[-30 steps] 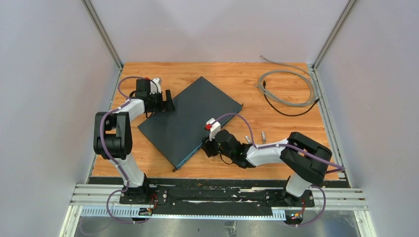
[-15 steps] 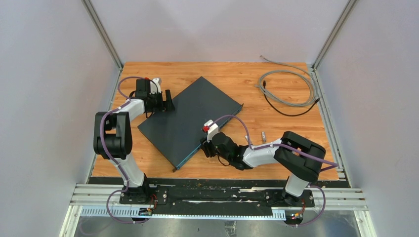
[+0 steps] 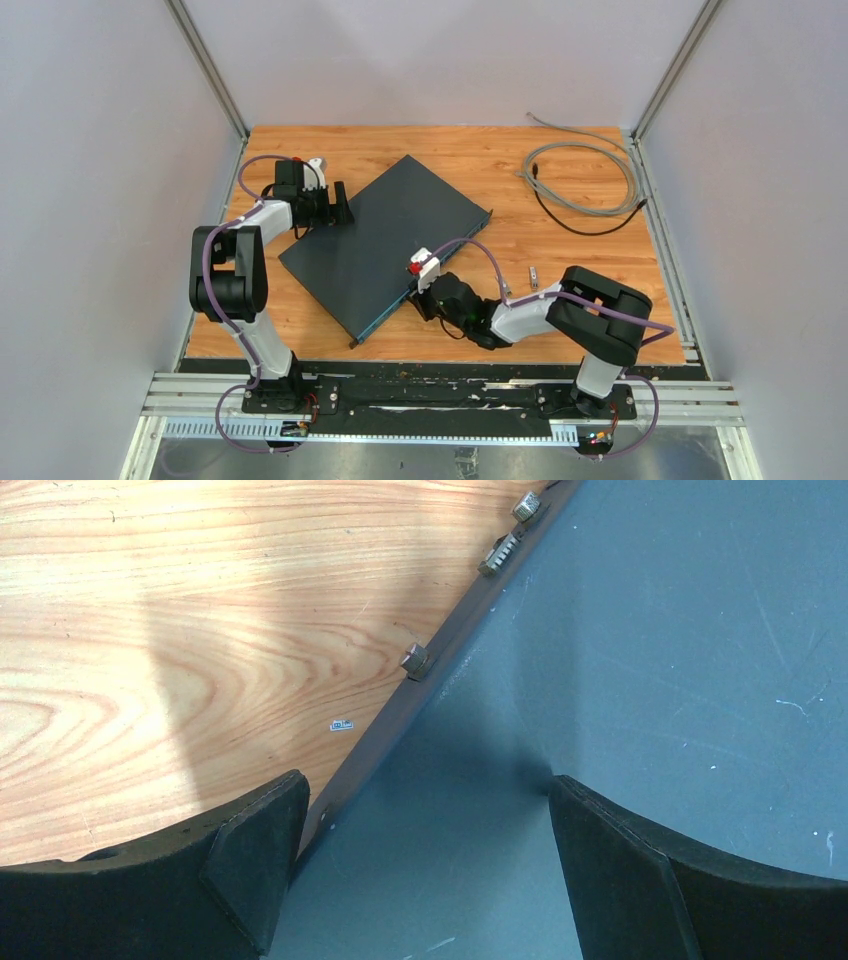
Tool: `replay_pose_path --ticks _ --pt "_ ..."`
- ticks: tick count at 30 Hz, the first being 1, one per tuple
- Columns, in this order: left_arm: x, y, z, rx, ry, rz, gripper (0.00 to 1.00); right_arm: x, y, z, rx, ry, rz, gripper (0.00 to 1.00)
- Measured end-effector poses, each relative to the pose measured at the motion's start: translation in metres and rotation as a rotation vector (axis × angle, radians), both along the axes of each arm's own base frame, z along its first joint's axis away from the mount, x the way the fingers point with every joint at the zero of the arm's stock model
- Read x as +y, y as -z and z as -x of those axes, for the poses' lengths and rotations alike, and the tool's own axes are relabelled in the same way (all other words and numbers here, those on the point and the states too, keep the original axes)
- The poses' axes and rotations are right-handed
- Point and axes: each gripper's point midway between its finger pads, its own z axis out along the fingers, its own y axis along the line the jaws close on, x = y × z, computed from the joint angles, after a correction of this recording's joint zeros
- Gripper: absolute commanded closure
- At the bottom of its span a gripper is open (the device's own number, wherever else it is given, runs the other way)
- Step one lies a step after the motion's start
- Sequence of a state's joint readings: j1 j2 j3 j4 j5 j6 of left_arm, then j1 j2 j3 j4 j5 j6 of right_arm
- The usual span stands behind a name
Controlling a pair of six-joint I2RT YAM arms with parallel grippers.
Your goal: Pull the plug off the socket
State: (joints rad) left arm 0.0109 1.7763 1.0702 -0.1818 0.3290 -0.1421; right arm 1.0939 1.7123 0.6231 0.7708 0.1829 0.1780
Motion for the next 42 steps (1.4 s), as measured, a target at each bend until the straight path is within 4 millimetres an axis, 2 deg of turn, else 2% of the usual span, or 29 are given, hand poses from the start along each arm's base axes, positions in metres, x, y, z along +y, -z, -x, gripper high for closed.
replay_pose_path --ticks 7,30,35,42 --pt "0.0 0.0 0.0 0.001 -0.002 0.001 0.09 -0.002 0.001 0.003 -0.038 -0.022 -0.049 0.96" --pt "-0.017 0.007 0.012 0.083 -0.004 0.098 0.12 -0.027 0.005 0.016 -0.039 0.028 -0.222 0.92" --pt "-0.017 0.007 0.012 0.09 -0.004 0.1 0.12 -0.026 0.003 0.016 0.033 0.05 -0.157 0.95" --pt "-0.017 0.007 0.012 0.092 -0.005 0.1 0.12 -0.026 0.005 0.016 0.138 0.079 -0.019 0.91"
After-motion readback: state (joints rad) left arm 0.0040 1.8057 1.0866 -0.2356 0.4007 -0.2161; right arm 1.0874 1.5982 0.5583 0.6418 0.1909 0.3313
